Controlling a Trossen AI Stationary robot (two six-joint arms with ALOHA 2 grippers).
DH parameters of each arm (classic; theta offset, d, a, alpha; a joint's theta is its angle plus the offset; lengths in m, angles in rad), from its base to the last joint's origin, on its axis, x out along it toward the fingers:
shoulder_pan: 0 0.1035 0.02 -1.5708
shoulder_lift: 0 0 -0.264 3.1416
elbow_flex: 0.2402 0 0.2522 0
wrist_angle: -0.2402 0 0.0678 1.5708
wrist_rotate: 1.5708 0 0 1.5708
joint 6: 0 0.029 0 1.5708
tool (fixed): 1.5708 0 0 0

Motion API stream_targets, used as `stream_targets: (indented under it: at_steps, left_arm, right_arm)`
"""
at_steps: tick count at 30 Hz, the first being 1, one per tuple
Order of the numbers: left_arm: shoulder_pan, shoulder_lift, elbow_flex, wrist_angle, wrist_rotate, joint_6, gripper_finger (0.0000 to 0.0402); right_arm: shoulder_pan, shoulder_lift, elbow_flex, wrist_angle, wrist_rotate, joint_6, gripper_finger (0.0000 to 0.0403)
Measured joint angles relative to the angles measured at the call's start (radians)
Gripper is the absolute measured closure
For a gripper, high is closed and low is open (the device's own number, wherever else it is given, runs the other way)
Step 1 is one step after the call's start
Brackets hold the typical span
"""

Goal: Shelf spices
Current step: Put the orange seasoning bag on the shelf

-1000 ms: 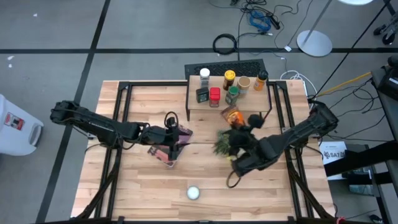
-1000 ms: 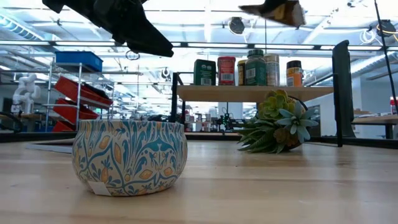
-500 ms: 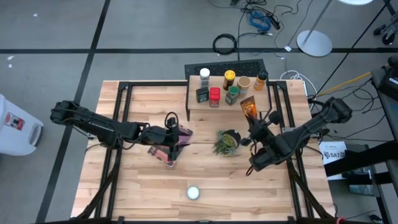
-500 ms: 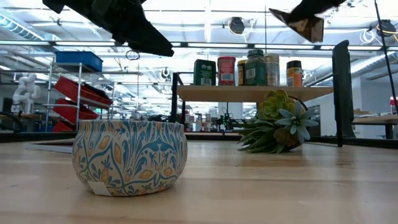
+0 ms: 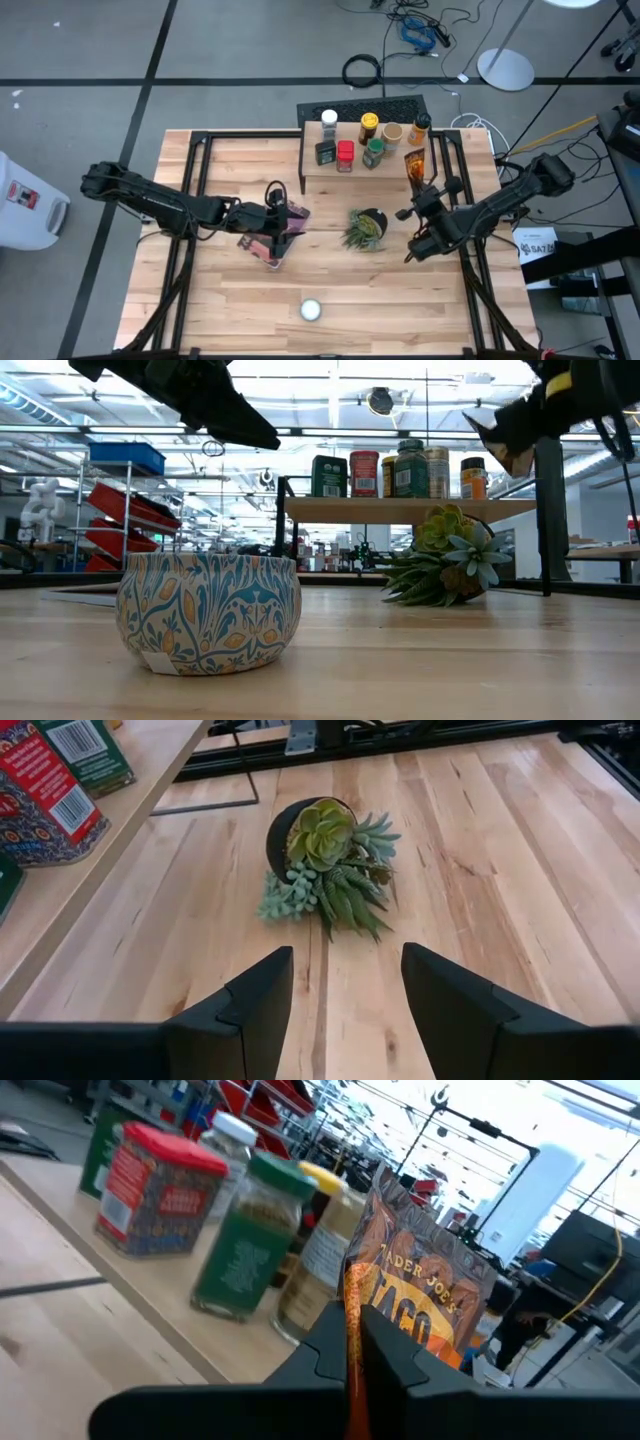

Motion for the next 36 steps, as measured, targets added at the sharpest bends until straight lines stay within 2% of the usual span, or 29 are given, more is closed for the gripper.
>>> stream_targets:
  at_steps: [8,15,18,22,28,32,36]
  left_arm:
    - [0.0,0.0,0.0,0.004,0.005,0.01,0.0203]
    - [0.0,0.0,0.0,0.005,0.007,0.025,0.0203]
    - [0.0,0.0,0.0,0.005,0.008,0.026,0.0203]
    - [0.0,0.0,0.0,0.004,0.029,0.032,0.0203]
    - [0.0,0.0,0.0,0.003,0.052,0.037,0.0203]
    - [0.0,0.0,0.0,0.002,0.066,0.05,0.0203]
    - [0.0,0.0,-0.001,0.001,0.093,0.055,0.0203]
  right_arm:
    - [-0.06,0.001,-0.083,0.1,-0.001,-0.001,0.0402]
    - [-0.085,0.001,-0.085,0.141,0.0,0.103,0.0402]
    - [-0.061,0.0,-0.085,0.189,0.0,0.136,0.0402]
    - [-0.022,0.001,-0.08,0.278,0.0,0.027,0.0402]
    - [0.021,0.0,-0.049,0.352,0.001,-0.018,0.0402]
    - [0.055,0.004,-0.047,0.544,0.002,-0.145,0.0402]
    - [0.093,0.021,-0.047,0.784,-0.002,-0.358,0.0402]
